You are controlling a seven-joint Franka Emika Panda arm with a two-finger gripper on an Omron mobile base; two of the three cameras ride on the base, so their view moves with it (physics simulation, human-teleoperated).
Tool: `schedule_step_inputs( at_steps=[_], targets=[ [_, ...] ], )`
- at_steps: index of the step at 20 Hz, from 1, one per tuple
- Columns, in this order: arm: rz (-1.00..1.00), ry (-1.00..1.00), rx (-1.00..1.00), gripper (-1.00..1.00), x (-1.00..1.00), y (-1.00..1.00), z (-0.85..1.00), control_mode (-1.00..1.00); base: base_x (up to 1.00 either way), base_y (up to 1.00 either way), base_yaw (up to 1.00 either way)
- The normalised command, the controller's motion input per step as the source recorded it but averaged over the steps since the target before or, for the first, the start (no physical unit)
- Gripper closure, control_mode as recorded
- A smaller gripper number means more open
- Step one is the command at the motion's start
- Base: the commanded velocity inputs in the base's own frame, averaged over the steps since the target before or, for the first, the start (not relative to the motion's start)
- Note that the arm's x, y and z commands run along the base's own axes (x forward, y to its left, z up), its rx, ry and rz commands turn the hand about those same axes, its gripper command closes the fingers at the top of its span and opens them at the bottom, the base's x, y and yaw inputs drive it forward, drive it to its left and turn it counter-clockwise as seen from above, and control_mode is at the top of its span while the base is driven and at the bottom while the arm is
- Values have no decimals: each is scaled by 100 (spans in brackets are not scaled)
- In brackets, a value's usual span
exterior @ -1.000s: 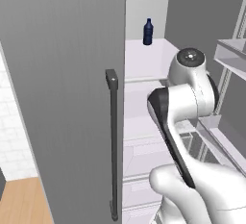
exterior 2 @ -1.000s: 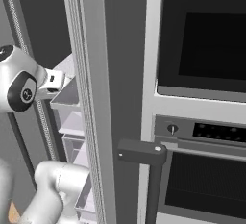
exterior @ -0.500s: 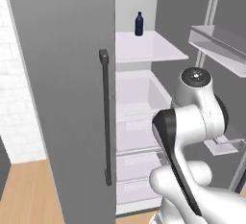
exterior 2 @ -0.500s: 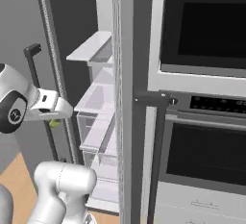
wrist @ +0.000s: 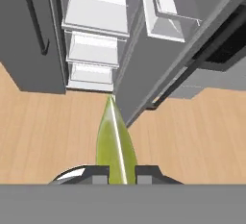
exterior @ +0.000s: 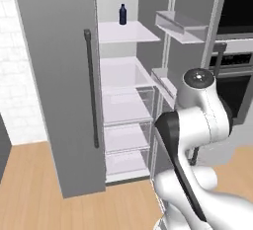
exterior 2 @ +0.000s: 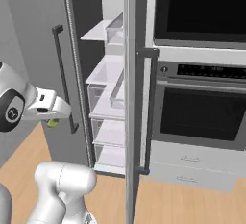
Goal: Grab a lemon wedge from the fridge and one ice cube from the ice bowl, and put them in the glass of lemonade.
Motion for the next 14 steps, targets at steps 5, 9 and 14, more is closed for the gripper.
schedule_step_inputs(
  at_steps=[5, 9, 14],
  targets=[
    [0, 0, 0, 100, 0, 0, 0, 100, -88, -100, -19],
    [0, 0, 0, 100, 0, 0, 0, 100, -26, -100, -21],
    [0, 0, 0, 100, 0, 0, 0, 100, 3, -100, -15]
  ],
)
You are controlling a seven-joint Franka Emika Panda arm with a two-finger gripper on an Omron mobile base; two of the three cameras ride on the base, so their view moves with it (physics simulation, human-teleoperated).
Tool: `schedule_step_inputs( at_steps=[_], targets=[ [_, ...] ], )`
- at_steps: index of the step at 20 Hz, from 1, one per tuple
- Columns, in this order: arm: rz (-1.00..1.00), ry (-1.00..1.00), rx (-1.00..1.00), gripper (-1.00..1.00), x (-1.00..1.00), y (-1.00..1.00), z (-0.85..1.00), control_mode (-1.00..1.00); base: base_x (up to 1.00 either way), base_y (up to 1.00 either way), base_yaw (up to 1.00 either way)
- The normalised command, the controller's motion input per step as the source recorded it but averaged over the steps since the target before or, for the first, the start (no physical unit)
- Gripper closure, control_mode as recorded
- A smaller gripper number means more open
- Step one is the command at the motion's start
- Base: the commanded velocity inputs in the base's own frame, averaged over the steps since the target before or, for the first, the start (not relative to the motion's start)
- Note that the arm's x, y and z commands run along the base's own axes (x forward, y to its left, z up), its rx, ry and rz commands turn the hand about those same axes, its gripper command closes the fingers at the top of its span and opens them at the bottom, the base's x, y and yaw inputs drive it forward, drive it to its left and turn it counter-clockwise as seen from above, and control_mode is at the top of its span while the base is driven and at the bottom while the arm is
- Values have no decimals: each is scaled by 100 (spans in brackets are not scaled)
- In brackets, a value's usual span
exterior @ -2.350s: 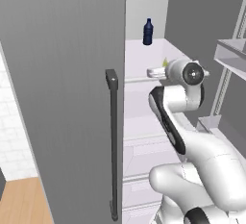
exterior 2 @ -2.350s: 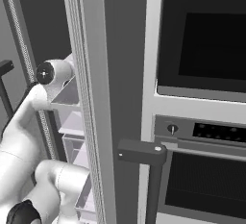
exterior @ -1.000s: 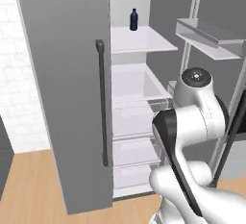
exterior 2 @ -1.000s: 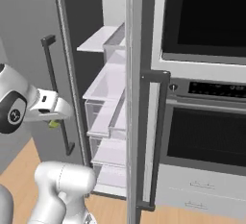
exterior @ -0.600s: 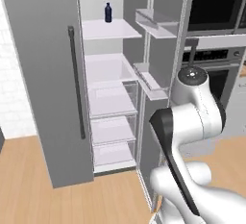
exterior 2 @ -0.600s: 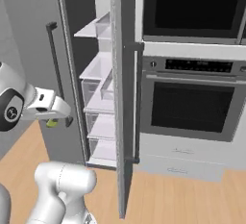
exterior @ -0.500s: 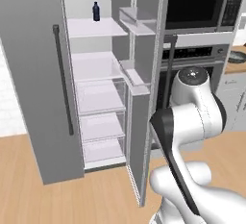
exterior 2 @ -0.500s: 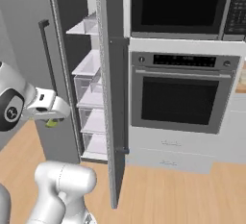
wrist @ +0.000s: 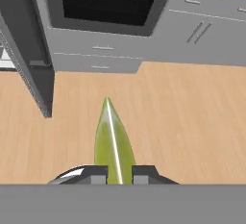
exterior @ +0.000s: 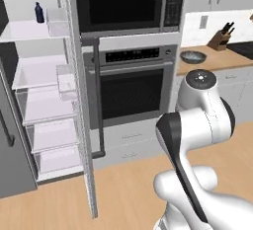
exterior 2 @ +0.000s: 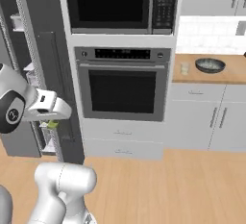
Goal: Grab a lemon wedge from the fridge and one ice cube from the ice bowl, and put them in the glass of lemonade.
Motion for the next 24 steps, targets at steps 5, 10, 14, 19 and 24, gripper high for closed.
schedule_step_inputs(
  at_steps=[5, 10, 14, 19, 24],
  targets=[
    [0, 0, 0, 100, 0, 0, 0, 100, 43, -100, -10],
    [0, 0, 0, 100, 0, 0, 0, 100, 76, -100, -9],
    [0, 0, 0, 100, 0, 0, 0, 100, 100, -100, 0],
    [0, 0, 0, 100, 0, 0, 0, 100, 100, -100, 7],
    [0, 0, 0, 100, 0, 0, 0, 100, 98, -100, 28]
  ],
)
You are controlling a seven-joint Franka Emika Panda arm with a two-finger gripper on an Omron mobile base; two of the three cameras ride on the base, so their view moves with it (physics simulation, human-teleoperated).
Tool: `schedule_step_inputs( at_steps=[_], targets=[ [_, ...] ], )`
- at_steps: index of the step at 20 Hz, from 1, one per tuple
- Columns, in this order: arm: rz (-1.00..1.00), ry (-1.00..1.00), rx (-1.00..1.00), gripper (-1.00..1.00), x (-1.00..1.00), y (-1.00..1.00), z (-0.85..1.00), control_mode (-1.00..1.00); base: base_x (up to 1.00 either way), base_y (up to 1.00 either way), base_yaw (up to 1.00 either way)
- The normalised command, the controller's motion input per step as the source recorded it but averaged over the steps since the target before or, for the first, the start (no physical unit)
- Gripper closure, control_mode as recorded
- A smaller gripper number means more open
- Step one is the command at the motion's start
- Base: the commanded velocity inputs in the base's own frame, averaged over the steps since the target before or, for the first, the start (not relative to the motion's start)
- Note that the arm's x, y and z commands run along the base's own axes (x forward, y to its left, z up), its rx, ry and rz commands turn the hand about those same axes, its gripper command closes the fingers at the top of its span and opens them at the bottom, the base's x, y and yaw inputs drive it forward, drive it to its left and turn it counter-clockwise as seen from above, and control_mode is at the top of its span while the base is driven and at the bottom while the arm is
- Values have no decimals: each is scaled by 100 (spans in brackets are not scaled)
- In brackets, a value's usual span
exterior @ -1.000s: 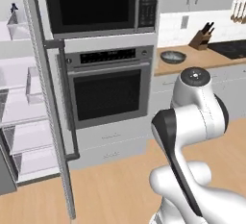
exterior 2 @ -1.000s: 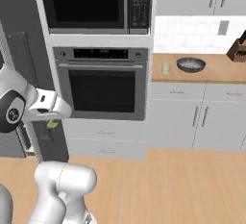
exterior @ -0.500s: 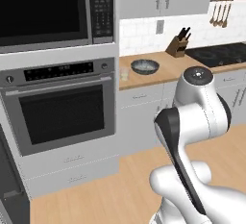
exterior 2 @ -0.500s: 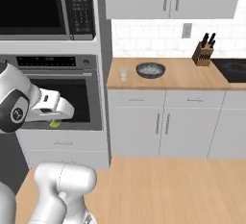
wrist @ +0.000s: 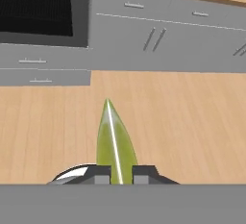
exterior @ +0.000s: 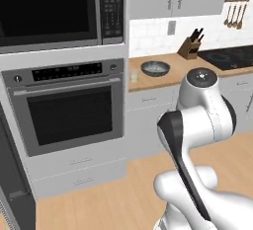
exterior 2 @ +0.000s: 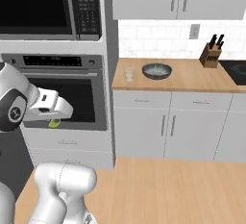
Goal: Grab a lemon wedge from the fridge and one ice cube from the ice bowl, and put them in the glass of lemonade.
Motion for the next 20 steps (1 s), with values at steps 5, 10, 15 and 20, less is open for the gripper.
schedule_step_inputs(
  at_steps=[5, 10, 15, 20],
  targets=[
    [0, 0, 0, 100, 0, 0, 0, 100, 59, -100, -22],
    [0, 0, 0, 100, 0, 0, 0, 100, 63, -97, -57],
    [0, 0, 0, 100, 0, 0, 0, 100, 88, -81, -50],
    [0, 0, 0, 100, 0, 0, 0, 100, 100, -57, 13]
  ],
)
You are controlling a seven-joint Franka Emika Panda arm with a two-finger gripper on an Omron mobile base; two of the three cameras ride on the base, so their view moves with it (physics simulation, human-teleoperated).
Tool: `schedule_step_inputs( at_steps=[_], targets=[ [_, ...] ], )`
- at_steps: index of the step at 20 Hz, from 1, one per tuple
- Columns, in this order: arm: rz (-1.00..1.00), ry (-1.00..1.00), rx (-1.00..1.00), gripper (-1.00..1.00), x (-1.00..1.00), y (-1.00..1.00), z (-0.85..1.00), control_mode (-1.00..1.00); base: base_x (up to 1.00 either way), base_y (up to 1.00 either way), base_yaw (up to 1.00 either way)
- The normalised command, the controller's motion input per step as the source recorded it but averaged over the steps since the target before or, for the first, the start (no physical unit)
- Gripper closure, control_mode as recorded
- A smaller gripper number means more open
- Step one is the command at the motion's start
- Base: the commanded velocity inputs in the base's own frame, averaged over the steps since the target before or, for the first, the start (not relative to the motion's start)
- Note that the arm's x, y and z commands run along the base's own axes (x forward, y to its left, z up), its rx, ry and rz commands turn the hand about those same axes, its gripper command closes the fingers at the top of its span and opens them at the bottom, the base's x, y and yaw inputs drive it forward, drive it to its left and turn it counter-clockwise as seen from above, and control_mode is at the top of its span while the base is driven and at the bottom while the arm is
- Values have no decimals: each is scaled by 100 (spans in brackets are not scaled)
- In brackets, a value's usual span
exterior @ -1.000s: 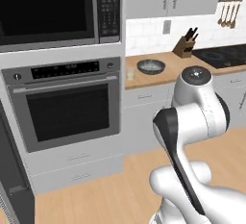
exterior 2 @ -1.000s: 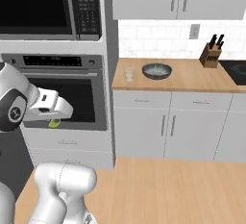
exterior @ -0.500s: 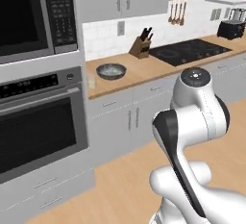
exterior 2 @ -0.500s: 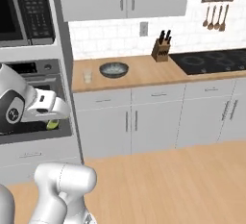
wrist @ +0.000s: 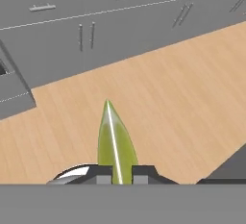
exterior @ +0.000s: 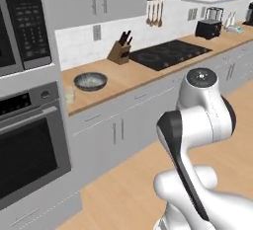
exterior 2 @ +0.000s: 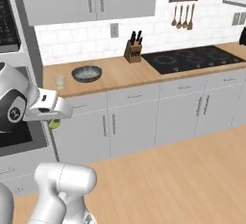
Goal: Grab a lemon wedge from the fridge and one ice cube from the ice bowl, and put them in the glass of lemonade.
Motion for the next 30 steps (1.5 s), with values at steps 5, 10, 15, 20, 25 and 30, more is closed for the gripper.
schedule_step_inputs(
  at_steps=[5, 10, 15, 20, 25, 30],
  targets=[
    [0, 0, 0, 100, 0, 0, 0, 100, 100, -42, 52],
    [0, 0, 0, 100, 0, 0, 0, 100, 88, -79, 32],
    [0, 0, 0, 100, 0, 0, 0, 100, 68, -100, -17],
    [0, 0, 0, 100, 0, 0, 0, 100, 63, -99, -47],
    [0, 0, 0, 100, 0, 0, 0, 100, 39, -71, -72],
    [0, 0, 0, 100, 0, 0, 0, 100, 45, -40, -57]
  ],
)
